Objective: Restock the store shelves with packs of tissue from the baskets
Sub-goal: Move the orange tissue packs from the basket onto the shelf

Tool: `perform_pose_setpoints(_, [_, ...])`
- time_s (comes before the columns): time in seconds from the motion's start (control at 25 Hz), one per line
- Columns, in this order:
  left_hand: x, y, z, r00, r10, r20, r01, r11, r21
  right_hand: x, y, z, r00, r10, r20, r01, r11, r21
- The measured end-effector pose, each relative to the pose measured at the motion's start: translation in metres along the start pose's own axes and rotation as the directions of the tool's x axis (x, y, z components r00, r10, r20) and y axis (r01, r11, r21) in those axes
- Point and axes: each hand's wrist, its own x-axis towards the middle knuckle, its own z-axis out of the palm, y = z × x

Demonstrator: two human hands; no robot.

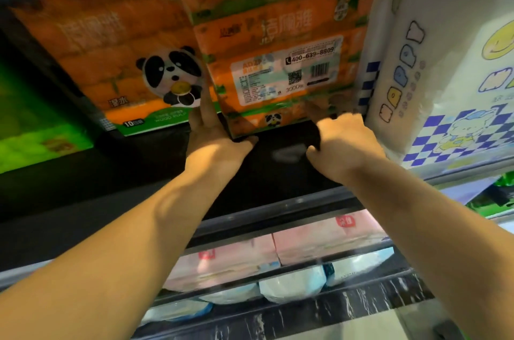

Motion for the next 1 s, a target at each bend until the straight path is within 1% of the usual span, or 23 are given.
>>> perform_pose_setpoints(0.08, [-0.013,-0.001,-0.014,0.998,0.033,0.056,-0.042,0.985,0.170,-0.014,-0.006,-0.002,0.999,-0.010,-0.039,0.011,0.999,0.045])
perform_pose_setpoints(0.16, [-0.035,0.002,-0.029,0.984,0.128,0.122,-0.160,0.937,0.309,-0.035,-0.012,-0.003,0.996,-0.004,-0.085,0.007,1.000,0.026])
perform_pose_setpoints(0.24, [-0.055,0.007,-0.045,0.959,0.234,0.161,-0.279,0.878,0.390,-0.061,-0.015,-0.010,0.991,0.024,-0.128,-0.020,0.999,0.031])
perform_pose_setpoints(0.32, [-0.074,0.018,-0.061,0.937,0.275,0.218,-0.345,0.831,0.436,-0.093,-0.012,-0.016,0.984,0.091,-0.153,-0.088,0.996,0.027])
perform_pose_setpoints(0.4, [-0.095,0.026,-0.068,0.922,0.288,0.259,-0.377,0.824,0.423,-0.127,-0.005,-0.020,0.977,0.140,-0.162,-0.137,0.990,0.030])
perform_pose_setpoints(0.52, [-0.144,0.040,-0.076,0.842,0.431,0.325,-0.535,0.749,0.390,-0.188,0.013,-0.027,0.971,0.205,-0.121,-0.203,0.979,0.034])
perform_pose_setpoints(0.6, [-0.176,0.049,-0.073,0.798,0.494,0.345,-0.596,0.729,0.335,-0.220,0.033,-0.032,0.973,0.198,-0.120,-0.200,0.980,-0.002])
perform_pose_setpoints(0.64, [-0.192,0.055,-0.068,0.775,0.517,0.364,-0.624,0.718,0.309,-0.234,0.046,-0.033,0.974,0.203,-0.097,-0.207,0.978,-0.035])
perform_pose_setpoints(0.76, [-0.236,0.072,-0.049,0.752,0.508,0.420,-0.637,0.725,0.263,-0.271,0.084,-0.035,0.970,0.241,-0.021,-0.242,0.964,-0.106])
perform_pose_setpoints(0.88, [-0.284,0.100,-0.017,0.694,0.507,0.512,-0.686,0.681,0.256,-0.308,0.139,-0.039,0.962,0.273,-0.013,-0.273,0.958,-0.082])
perform_pose_setpoints(1.0, [-0.335,0.130,0.022,0.632,0.530,0.565,-0.734,0.642,0.219,-0.344,0.199,-0.040,0.942,0.328,0.068,-0.321,0.942,-0.095])
